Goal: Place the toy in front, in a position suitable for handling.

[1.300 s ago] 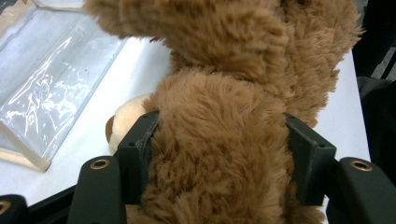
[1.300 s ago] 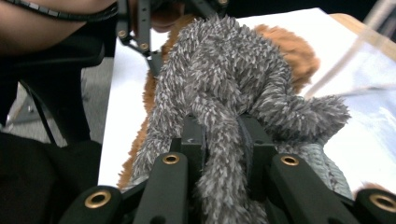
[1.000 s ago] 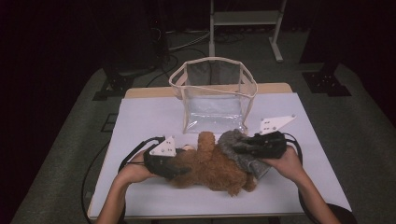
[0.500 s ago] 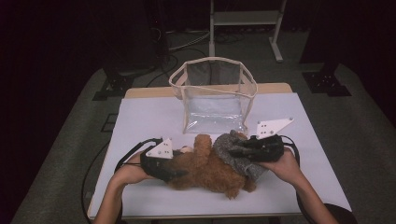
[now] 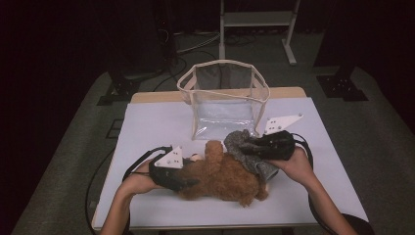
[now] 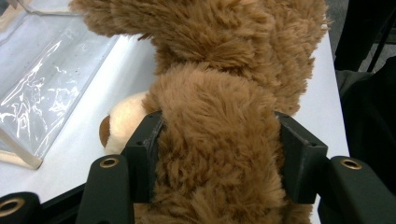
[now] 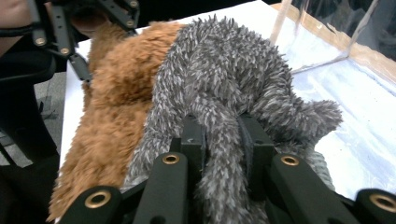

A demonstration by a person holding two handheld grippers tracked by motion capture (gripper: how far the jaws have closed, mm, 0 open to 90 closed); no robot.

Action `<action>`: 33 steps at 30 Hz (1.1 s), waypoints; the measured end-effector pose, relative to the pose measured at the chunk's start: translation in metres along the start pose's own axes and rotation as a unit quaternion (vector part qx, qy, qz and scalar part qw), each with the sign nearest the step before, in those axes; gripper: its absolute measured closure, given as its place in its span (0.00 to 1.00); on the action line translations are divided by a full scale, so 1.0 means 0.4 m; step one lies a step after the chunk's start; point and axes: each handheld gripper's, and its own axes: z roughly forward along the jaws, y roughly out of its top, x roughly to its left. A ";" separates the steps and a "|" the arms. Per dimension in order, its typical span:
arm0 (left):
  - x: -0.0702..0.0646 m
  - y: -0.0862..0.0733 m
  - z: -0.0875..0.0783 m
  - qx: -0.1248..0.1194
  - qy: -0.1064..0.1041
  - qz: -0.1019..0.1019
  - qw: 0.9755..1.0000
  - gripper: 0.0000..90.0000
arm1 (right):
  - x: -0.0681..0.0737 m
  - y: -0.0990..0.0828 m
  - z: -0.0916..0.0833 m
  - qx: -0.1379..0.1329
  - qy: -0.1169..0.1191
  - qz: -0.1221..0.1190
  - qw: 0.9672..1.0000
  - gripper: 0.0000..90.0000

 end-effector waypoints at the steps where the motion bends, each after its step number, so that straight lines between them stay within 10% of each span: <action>1: 0.000 0.000 0.000 -0.002 -0.003 -0.002 1.000 0.46 | -0.009 -0.004 -0.001 0.001 -0.003 0.008 1.000 0.82; 7: -0.003 0.004 0.002 -0.002 -0.009 0.000 1.000 0.46 | -0.064 -0.042 -0.016 -0.004 -0.018 0.057 0.998 0.82; 17: -0.009 0.007 0.007 -0.004 -0.017 0.011 1.000 0.46 | -0.004 0.002 0.016 -0.007 0.006 0.018 1.000 0.82; 24: 0.006 0.002 0.009 -0.013 -0.008 -0.006 1.000 0.46 | -0.040 -0.037 0.004 -0.005 -0.014 0.048 0.999 0.82; 33: 0.016 0.004 0.019 -0.016 0.006 -0.024 1.000 0.44 | 0.058 -0.023 0.001 -0.017 0.041 0.004 0.999 0.82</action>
